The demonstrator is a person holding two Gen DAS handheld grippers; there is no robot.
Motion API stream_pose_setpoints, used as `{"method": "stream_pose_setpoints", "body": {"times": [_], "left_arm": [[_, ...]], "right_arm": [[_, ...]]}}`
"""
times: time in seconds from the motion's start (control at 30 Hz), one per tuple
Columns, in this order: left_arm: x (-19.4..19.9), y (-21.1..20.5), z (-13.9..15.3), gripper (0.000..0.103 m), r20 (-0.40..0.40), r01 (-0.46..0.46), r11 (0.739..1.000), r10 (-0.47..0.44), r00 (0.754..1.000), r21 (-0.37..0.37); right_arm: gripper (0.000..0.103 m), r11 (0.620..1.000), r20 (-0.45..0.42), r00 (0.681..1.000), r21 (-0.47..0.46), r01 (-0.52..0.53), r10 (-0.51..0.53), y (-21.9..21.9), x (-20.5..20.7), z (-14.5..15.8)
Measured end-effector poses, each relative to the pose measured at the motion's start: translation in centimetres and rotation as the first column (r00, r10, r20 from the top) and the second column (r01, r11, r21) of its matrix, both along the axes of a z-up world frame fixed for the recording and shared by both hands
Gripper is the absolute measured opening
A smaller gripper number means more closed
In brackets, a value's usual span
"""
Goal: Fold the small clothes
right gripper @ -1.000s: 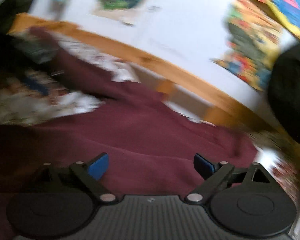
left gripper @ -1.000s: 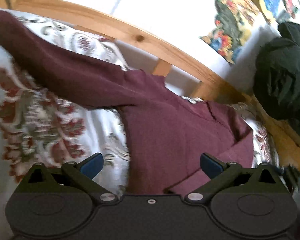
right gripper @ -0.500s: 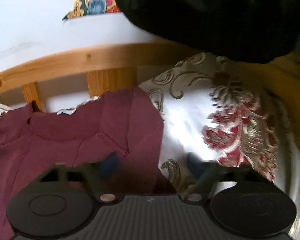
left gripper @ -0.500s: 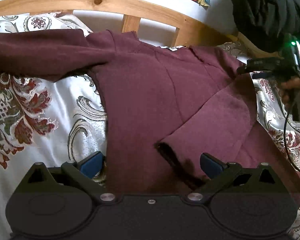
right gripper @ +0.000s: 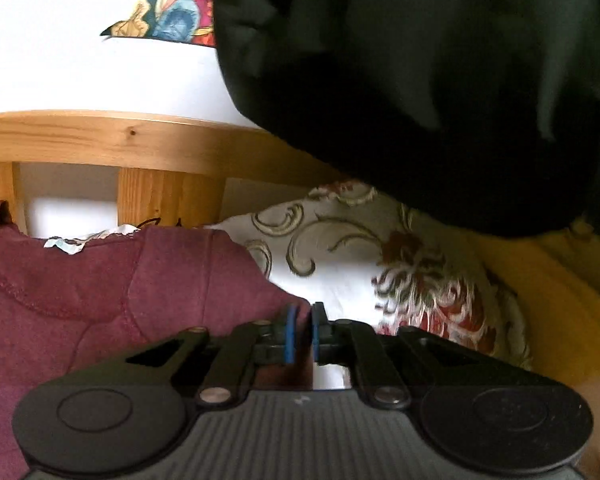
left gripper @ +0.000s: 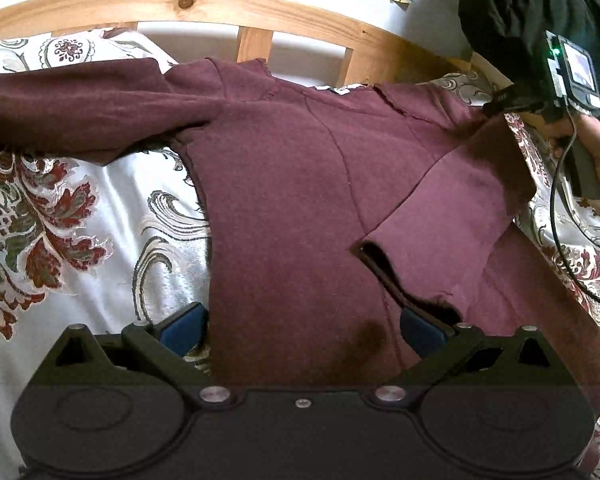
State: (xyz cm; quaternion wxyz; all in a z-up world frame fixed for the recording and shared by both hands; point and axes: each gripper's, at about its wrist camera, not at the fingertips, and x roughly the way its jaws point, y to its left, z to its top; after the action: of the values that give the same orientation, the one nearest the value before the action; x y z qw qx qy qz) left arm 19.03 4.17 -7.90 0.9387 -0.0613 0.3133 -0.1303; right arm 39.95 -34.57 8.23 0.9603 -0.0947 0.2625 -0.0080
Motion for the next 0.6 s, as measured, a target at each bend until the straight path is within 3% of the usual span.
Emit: {"method": "stream_pose_setpoints", "body": {"times": [0.03, 0.07, 0.1, 0.2, 0.33, 0.47, 0.6], "left_arm": [[0.0, 0.0, 0.0, 0.102, 0.000, 0.001, 1.000, -0.001, 1.000, 0.000], [0.0, 0.0, 0.0, 0.102, 0.000, 0.002, 1.000, -0.002, 1.000, 0.000], [0.0, 0.0, 0.0, 0.102, 0.001, 0.003, 1.000, -0.003, 1.000, 0.001], [0.0, -0.1, -0.1, 0.102, 0.002, 0.003, 1.000, -0.003, 1.000, 0.008], [-0.1, -0.2, -0.1, 0.102, 0.006, 0.006, 1.000, -0.006, 1.000, 0.019], [-0.1, -0.2, -0.1, 0.102, 0.011, 0.008, 1.000, -0.008, 1.000, 0.019], [-0.2, -0.1, -0.1, 0.102, 0.015, 0.008, 1.000, -0.008, 1.000, 0.012]], "right_arm": [[0.042, 1.000, 0.004, 1.000, 0.030, -0.008, 0.008, -0.5, -0.6, 0.1], [0.062, 0.999, 0.023, 1.000, 0.052, -0.011, 0.009, -1.0, -1.4, 0.1], [0.071, 0.998, 0.047, 0.999, 0.064, -0.020, 0.017, -1.5, -2.4, 0.3], [0.088, 0.997, 0.082, 0.994, 0.029, -0.070, 0.068, -1.9, -5.3, 0.0], [0.089, 0.984, 0.057, 0.990, -0.126, -0.122, 0.130, -0.9, -8.4, -2.4], [0.089, 0.967, 0.029, 0.999, -0.254, -0.026, 0.034, -0.5, -8.5, -5.0], [0.089, 0.973, 0.005, 1.000, -0.230, 0.025, -0.024, -1.3, -7.3, -5.8]]}}
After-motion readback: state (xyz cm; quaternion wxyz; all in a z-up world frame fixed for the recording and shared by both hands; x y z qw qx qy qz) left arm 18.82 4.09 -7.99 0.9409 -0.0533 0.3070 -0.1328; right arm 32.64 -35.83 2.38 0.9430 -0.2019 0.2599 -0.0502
